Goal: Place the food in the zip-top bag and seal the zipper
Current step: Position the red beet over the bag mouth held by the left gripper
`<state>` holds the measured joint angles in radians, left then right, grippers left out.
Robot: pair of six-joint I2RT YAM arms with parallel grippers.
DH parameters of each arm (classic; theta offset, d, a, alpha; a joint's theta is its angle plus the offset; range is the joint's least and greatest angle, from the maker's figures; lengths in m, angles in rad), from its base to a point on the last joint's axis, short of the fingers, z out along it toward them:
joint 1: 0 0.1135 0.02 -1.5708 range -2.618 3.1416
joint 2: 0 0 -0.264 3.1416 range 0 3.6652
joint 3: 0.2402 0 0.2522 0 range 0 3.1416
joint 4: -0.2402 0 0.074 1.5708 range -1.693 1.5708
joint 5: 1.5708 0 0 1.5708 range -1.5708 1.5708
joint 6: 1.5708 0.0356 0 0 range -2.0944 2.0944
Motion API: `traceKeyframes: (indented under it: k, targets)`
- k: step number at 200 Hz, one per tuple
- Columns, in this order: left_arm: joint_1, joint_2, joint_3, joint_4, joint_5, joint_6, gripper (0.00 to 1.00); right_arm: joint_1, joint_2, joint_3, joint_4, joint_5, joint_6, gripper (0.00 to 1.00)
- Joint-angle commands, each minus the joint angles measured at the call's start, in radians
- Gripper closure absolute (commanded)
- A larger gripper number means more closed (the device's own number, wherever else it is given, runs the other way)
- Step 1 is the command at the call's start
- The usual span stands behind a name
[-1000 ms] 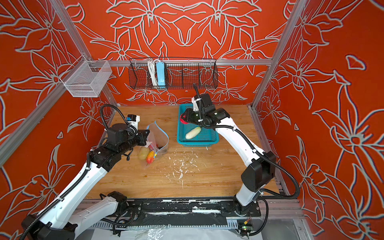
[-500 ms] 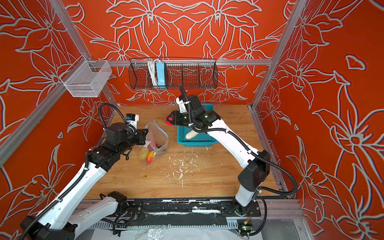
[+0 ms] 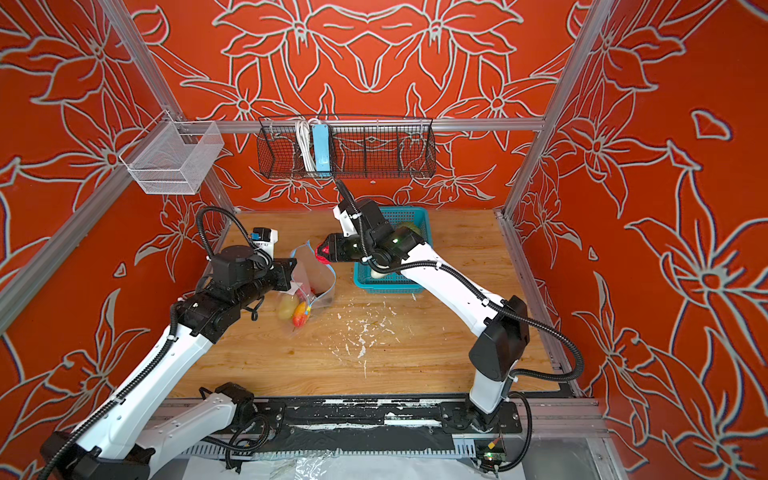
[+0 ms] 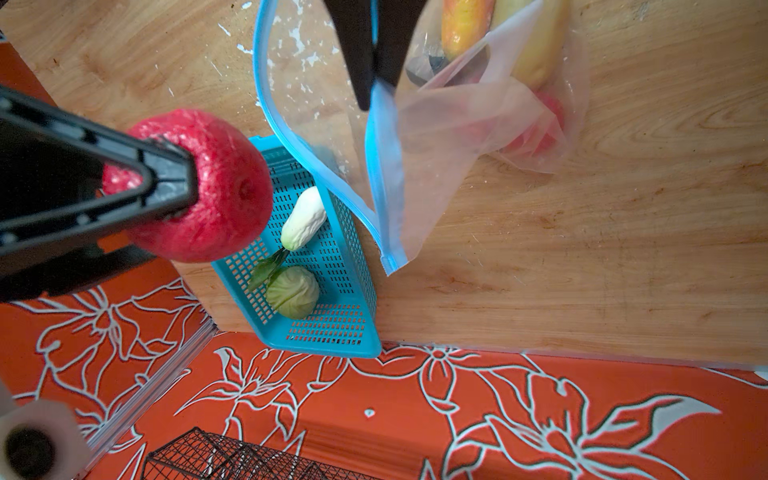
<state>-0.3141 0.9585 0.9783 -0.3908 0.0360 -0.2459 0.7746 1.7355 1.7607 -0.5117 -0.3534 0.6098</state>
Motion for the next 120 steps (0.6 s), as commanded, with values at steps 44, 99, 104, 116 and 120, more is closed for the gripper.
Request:
traceKeyframes:
  k: [44,99,104,116,120]
  targets:
    - [0.003,-0.005,0.026,-0.009,0.002,0.005,1.00,0.069,0.042,0.011,0.032,0.087,-0.018,0.64]
    - [0.003,-0.017,0.026,-0.010,-0.004,0.007,1.00,0.099,0.121,0.077,-0.029,0.139,-0.036,0.64]
    - [0.003,-0.017,0.026,-0.010,-0.004,0.008,1.00,0.103,0.127,0.087,-0.050,0.171,-0.038,0.64]
    - [0.003,-0.018,0.026,-0.012,-0.006,0.008,1.00,0.106,0.132,0.103,-0.077,0.211,-0.055,0.64]
    - [0.004,-0.020,0.026,-0.013,-0.008,0.008,1.00,0.107,0.133,0.108,-0.083,0.220,-0.059,0.64]
